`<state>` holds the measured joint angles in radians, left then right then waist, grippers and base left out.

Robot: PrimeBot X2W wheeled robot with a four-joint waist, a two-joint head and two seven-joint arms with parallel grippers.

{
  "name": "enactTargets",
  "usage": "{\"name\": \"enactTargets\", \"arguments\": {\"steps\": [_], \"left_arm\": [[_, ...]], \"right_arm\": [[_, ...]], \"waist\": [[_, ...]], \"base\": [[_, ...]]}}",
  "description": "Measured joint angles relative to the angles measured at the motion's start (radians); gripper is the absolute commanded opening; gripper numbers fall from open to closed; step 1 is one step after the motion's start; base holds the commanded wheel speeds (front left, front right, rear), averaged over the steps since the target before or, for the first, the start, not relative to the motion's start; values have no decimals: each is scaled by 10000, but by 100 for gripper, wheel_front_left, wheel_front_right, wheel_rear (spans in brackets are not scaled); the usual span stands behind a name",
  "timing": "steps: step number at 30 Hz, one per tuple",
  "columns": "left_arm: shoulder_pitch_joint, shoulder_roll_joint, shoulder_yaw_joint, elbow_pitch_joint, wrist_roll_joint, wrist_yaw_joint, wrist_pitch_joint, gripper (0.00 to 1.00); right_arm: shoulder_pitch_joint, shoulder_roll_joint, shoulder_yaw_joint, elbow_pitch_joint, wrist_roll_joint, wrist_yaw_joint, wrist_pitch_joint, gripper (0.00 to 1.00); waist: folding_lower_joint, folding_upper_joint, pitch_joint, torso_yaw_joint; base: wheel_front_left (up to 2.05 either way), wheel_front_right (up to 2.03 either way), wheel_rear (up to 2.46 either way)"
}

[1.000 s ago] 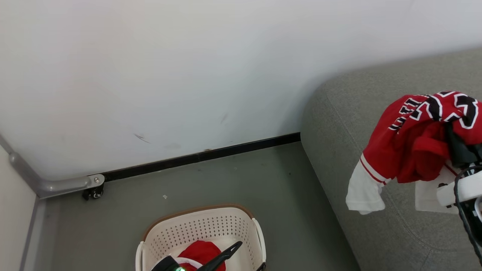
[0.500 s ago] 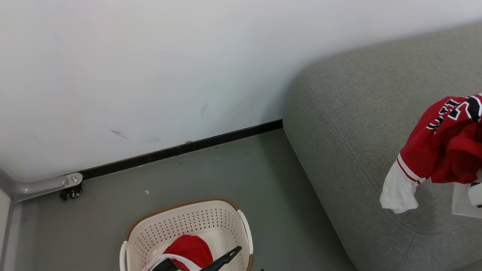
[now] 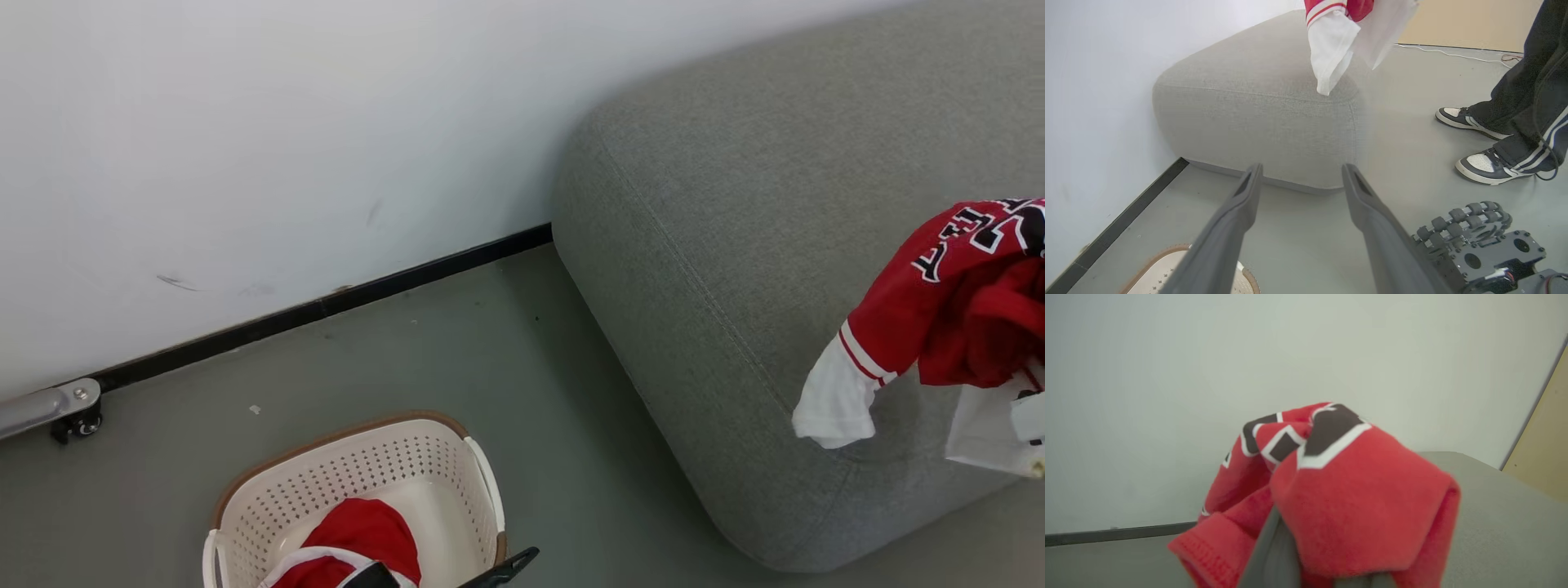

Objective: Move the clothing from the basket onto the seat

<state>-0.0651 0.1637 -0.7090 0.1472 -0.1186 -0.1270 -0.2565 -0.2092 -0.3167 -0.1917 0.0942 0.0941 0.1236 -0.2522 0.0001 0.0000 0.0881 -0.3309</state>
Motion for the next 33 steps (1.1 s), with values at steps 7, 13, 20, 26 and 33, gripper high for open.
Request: {"name": "enactTargets", "arguments": {"steps": [7,13,20,26,33], "left_arm": [[-250,111,-25,-58,-19,0,0,100],[-307,330,17,-130,-13,0,0,100],[-306,663,313,-290,59,0,0,100],[-306,978,510,-474,155,0,0,100],[-307,1312,794,-732,326,6,0,100]], "right_arm": [[-26,38,-56,-157,-4,0,0,0],[-176,44,470,-261,-2,0,0,0],[-1054,100,1035,8,485,0,0,0],[-2035,-6,1524,811,863,0,0,0],[-3701,-4,1381,1921,1816,0,56,0]], "waist": [[0,0,366,-489],[0,0,689,-780],[0,0,1303,-1086],[0,0,1798,-1187],[0,0,2374,-1195]], "base": [[0,0,0],[0,0,0],[0,0,0],[0,0,0],[0,0,0]]}}
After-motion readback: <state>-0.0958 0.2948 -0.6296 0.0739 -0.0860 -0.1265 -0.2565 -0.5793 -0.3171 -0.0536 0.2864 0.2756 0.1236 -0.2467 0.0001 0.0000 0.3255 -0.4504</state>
